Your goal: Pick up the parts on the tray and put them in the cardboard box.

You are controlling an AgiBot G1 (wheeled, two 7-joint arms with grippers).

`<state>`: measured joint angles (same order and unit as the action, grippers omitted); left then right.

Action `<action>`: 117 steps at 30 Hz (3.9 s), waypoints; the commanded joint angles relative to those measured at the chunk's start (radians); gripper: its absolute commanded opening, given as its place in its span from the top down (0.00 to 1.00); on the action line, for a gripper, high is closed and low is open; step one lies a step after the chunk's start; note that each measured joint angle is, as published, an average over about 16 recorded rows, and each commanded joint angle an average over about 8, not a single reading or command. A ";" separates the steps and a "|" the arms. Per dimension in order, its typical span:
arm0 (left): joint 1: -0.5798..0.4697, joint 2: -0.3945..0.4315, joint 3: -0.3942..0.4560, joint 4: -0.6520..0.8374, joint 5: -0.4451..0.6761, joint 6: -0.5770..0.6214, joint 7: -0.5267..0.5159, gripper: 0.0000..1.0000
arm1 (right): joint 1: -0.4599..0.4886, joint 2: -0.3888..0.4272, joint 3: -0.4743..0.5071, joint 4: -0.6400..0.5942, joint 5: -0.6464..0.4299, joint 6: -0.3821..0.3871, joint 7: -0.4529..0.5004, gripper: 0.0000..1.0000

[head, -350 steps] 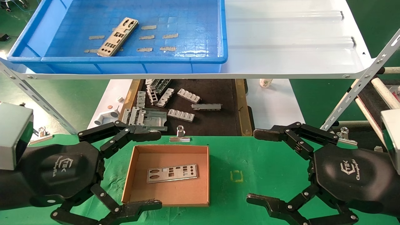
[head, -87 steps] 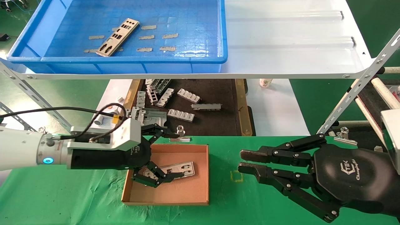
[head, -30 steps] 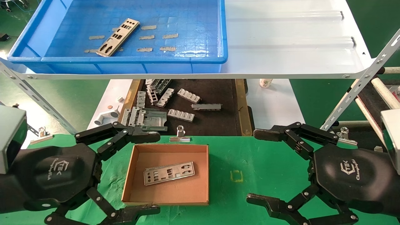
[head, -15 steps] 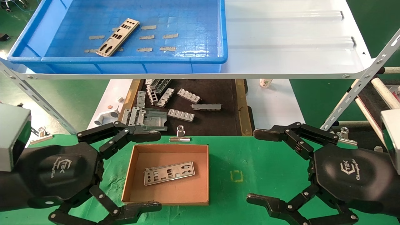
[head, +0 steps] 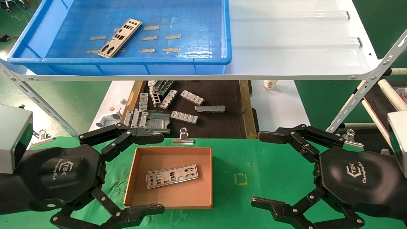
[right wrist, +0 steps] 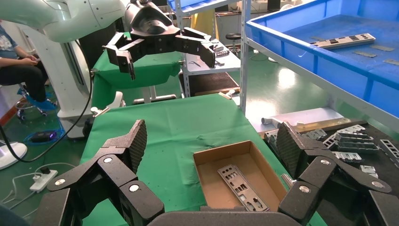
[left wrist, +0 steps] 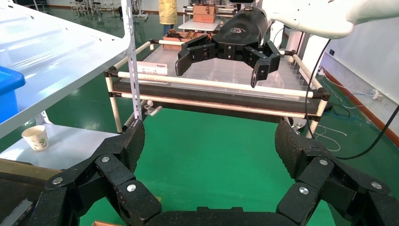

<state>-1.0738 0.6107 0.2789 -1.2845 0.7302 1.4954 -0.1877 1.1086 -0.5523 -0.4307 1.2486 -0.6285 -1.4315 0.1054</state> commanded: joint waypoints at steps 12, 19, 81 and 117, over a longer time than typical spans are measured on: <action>-0.001 0.001 0.001 0.001 0.001 0.000 0.001 0.00 | 0.000 0.000 0.000 0.000 0.000 0.000 0.000 0.00; -0.001 0.001 0.001 0.001 0.001 0.000 0.001 0.00 | 0.000 0.000 0.000 0.000 0.000 0.000 0.000 0.00; -0.001 0.001 0.002 0.002 0.001 0.000 0.001 0.00 | 0.000 0.000 0.000 0.000 0.000 0.000 0.000 0.00; -0.001 0.001 0.002 0.002 0.001 0.000 0.001 0.00 | 0.000 0.000 0.000 0.000 0.000 0.000 0.000 0.00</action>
<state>-1.0751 0.6116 0.2806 -1.2826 0.7310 1.4951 -0.1867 1.1086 -0.5523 -0.4307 1.2486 -0.6285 -1.4314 0.1054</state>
